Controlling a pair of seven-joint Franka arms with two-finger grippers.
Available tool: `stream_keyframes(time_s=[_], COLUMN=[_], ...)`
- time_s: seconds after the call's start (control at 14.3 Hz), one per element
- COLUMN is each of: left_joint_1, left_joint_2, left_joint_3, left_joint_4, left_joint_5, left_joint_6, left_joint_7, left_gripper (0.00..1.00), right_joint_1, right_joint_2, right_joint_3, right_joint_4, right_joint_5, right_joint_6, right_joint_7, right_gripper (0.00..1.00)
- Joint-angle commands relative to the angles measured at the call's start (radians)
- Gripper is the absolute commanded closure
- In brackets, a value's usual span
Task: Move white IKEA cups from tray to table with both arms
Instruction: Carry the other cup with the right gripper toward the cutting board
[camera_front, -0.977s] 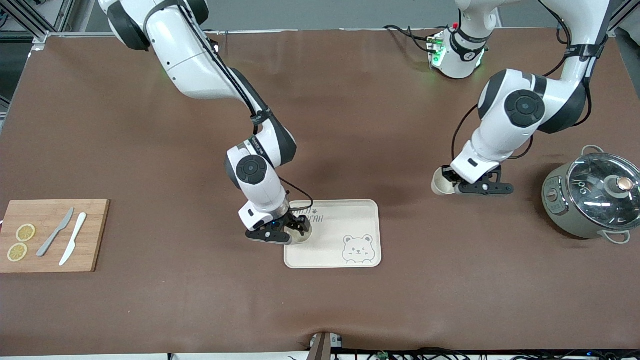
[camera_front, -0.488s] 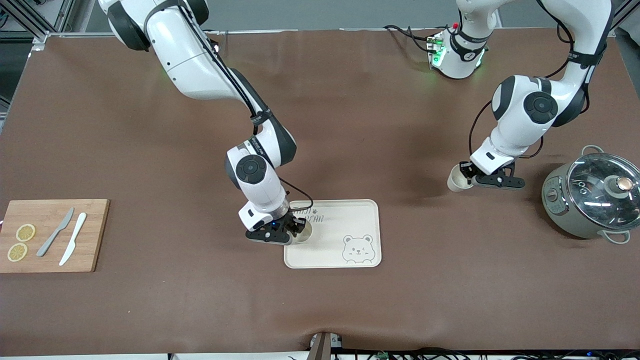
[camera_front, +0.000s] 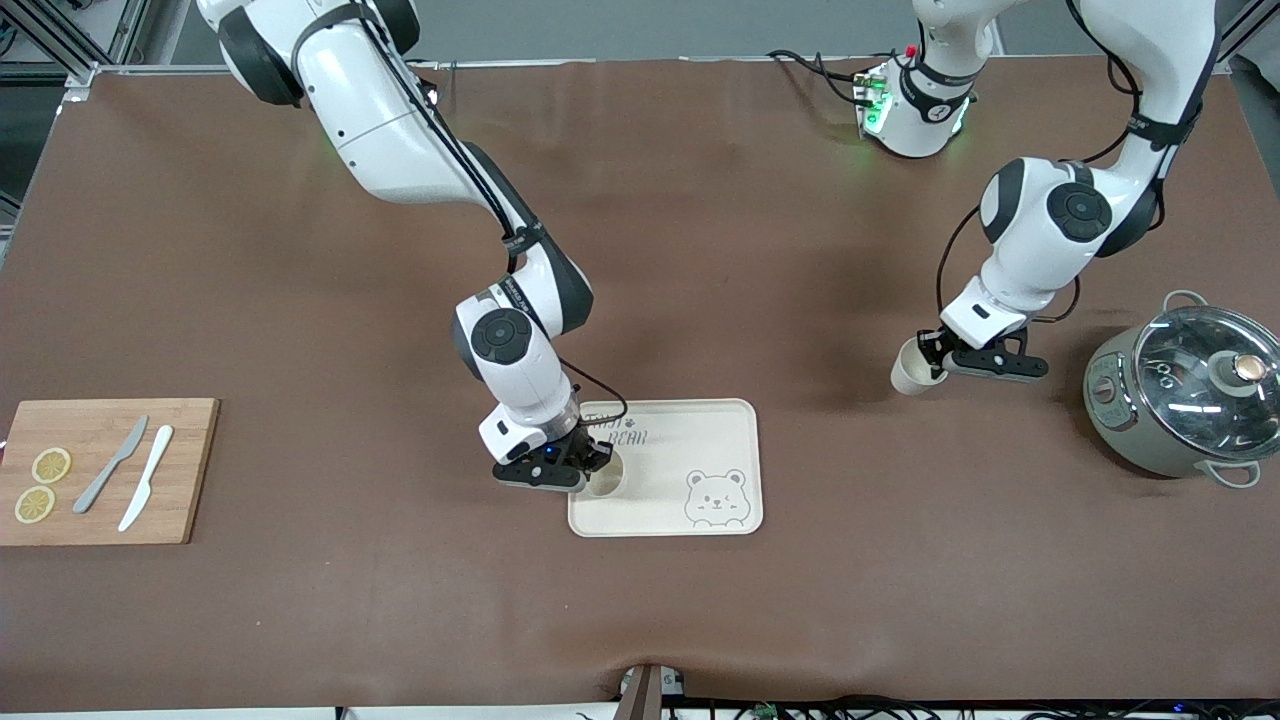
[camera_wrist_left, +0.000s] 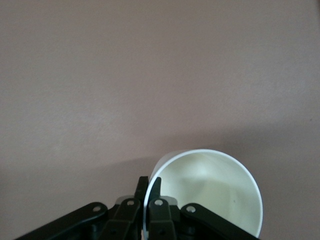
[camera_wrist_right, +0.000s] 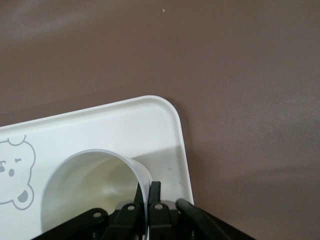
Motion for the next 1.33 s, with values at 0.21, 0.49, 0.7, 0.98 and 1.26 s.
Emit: stream_keyframes(time_s=[0.21, 0.49, 0.7, 0.98, 1.26], left_joint_1=[0.014, 0.034, 0.057, 0.070, 0.070], left_joint_2=[0.070, 0.079, 0.097, 0.102, 0.105], left_joint_3=[-0.010, -0.009, -0.009, -0.007, -0.004], left_joint_4=[-0.024, -0.024, -0.022, -0.022, -0.022], left_joint_5=[-0.023, -0.008, -0.008, -0.008, -0.008], left_joint_6=[0.132, 0.132, 0.133, 0.132, 0.127], left_joint_7=[0.051, 0.059, 0.111, 0.143, 0.151], left_gripper=[1.00, 1.00, 1.00, 1.00, 1.00], right_joint_1=[-0.002, -0.006, -0.051, -0.168, -0.275], right_joint_2=[-0.005, -0.046, -0.153, -0.295, -0.385], right_joint_3=[-0.004, -0.005, -0.007, -0.004, -0.007], right_joint_4=[0.018, 0.031, 0.028, 0.021, 0.011], right_joint_5=[-0.007, 0.002, 0.000, 0.006, 0.005], right_joint_6=[-0.009, -0.117, -0.277, -0.493, -0.608], right_joint_7=[0.016, 0.016, 0.001, -0.212, -0.350], right_gripper=[1.00, 1.00, 1.00, 1.00, 1.00])
